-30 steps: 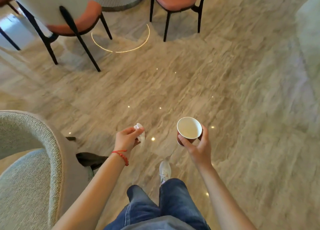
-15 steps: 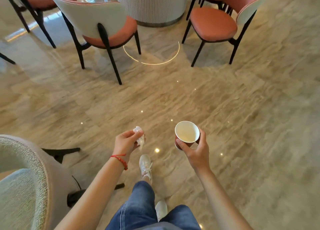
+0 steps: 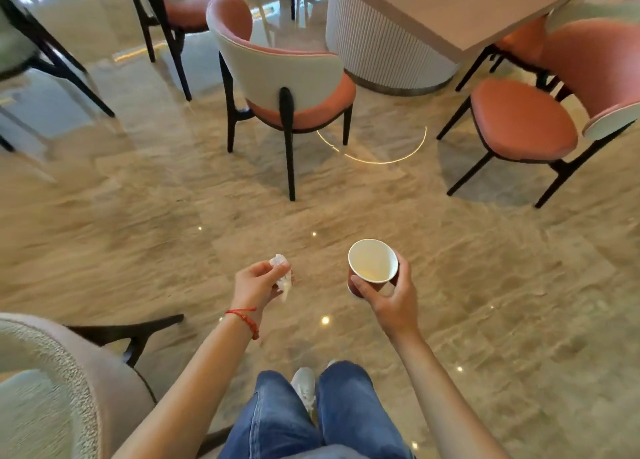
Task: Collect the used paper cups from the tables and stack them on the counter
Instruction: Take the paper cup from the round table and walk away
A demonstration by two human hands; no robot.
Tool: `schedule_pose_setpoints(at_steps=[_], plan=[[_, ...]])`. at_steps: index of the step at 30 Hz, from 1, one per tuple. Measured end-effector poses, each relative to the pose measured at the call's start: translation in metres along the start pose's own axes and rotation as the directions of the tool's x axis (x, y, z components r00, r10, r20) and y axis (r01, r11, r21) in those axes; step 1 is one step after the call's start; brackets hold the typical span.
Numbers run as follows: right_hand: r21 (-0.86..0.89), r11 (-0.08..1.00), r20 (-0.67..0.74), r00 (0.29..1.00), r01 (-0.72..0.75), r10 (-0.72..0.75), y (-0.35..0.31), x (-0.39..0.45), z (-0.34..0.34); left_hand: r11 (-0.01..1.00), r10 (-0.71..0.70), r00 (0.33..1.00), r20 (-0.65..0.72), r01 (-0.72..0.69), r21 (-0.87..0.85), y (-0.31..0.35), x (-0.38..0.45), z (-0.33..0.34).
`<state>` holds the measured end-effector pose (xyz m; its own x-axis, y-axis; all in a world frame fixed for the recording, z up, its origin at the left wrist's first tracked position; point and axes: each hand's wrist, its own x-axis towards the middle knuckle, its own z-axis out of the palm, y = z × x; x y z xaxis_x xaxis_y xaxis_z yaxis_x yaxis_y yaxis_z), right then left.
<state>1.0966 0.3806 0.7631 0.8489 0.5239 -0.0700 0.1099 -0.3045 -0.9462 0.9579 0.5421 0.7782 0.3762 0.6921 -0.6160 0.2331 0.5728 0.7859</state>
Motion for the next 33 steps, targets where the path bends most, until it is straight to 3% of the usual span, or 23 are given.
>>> schedule_pose_setpoints(at_steps=[8, 17, 33], plan=[[0.021, 0.995, 0.211, 0.973, 0.095, -0.098, -0.029, 0.117, 0.064, 0.99, 0.011, 0.984, -0.18, -0.036, -0.135, 0.057, 0.069, -0.006], [0.01, 0.98, 0.514, 0.84, 0.2, -0.177, -0.07, 0.228, 0.144, 0.965, -0.002, 0.923, -0.384, -0.099, -0.244, 0.114, 0.136, -0.022], [0.031, 0.944, 0.751, 0.615, 0.328, -0.238, -0.15, 0.281, 0.424, 0.882, -0.066, 0.796, -0.602, -0.235, -0.409, 0.195, 0.242, -0.219]])
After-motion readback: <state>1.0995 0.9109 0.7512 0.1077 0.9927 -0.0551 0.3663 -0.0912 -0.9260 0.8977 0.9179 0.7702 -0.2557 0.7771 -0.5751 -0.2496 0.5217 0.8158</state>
